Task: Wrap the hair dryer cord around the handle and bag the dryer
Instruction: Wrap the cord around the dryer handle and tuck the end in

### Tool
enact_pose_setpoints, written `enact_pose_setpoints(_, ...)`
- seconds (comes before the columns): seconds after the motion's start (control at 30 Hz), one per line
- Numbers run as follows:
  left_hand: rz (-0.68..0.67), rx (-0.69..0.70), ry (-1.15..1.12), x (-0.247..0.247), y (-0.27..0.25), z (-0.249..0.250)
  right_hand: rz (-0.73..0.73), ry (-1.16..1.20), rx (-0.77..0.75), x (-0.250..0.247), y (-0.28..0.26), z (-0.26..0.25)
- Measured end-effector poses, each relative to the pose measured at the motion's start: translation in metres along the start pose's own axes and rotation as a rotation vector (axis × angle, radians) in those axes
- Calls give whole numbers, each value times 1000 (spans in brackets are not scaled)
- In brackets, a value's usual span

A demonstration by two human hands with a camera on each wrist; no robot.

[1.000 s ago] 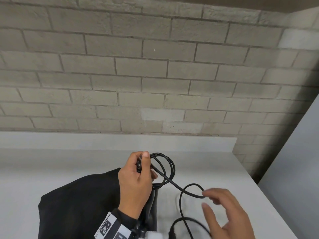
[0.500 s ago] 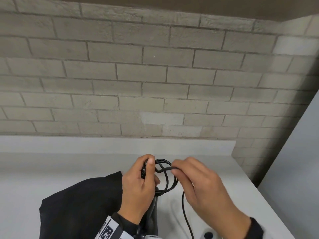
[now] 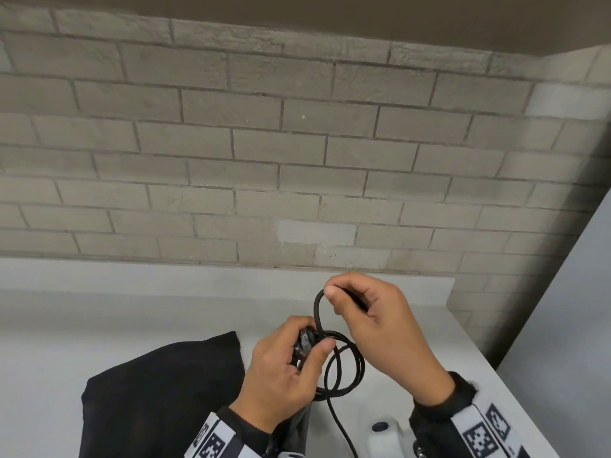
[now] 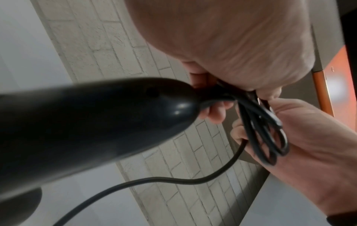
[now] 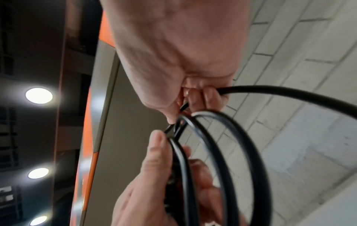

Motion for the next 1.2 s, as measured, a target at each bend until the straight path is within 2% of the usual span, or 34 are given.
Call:
enact_pose_setpoints(0.1,-46,6,-4,7,-1,4,25,91,79,7,-6,10)
enact_pose_setpoints(0.23,-25,-9,7,8,-2,2,89,200,172,7,-16,24)
enact_pose_setpoints(0.37,-5,-15,10,8,-5,1,47,246,288,11,-25,38)
enact_pose_setpoints(0.47,23,-48,-6,8,-6,1,-3,268,252,11,-33,34)
enact_pose_setpoints(0.53,46,-70,-39,7,-7,0,-88,309,213,16,-40,26)
enact_pose_setpoints(0.6,61,-72,-45,5,-7,0,-136,279,228,20,-48,25)
enact_pose_setpoints(0.73,86,-122,-95,1,-6,-6,-103,220,288,22,-53,34)
enact_pose_setpoints(0.9,8,-175,-58,7,-1,-8,-173,309,262,32,-50,35)
enact_pose_setpoints(1.2,94,-349,-181,5,-2,-10,-132,315,259,34,-46,44)
Point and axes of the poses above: each hand's wrist, its own y-axis towards the middle knuckle, its own x-axis out of the palm, z = x × y, the point moved 7 cm from there along y, towards the middle knuckle, and after that the axes turned 9 degrees about -z, right-handed, at the moved point
